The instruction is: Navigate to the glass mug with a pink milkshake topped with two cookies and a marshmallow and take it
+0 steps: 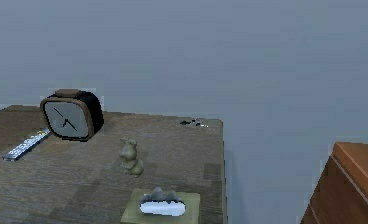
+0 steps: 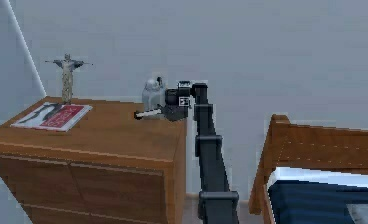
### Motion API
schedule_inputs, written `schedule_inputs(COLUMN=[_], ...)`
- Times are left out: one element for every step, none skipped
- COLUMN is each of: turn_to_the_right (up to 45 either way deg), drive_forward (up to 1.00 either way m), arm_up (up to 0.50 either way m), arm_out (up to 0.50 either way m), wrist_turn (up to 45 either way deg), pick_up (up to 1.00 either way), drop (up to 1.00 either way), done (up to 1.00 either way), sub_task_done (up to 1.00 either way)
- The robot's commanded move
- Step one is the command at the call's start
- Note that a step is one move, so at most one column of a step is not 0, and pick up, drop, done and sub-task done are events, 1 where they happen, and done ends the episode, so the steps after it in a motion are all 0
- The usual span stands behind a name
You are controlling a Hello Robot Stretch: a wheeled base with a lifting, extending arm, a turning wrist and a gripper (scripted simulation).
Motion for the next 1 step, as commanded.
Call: schedule_inputs(turn_to_the_right=[0.0], drive_forward=[0.00], arm_up=[0.00], arm_out=[0.00], wrist_turn=[0.0], pick_up=[0.00], drop=[0.00], done=[1.00], sub_task_done=[0.00])
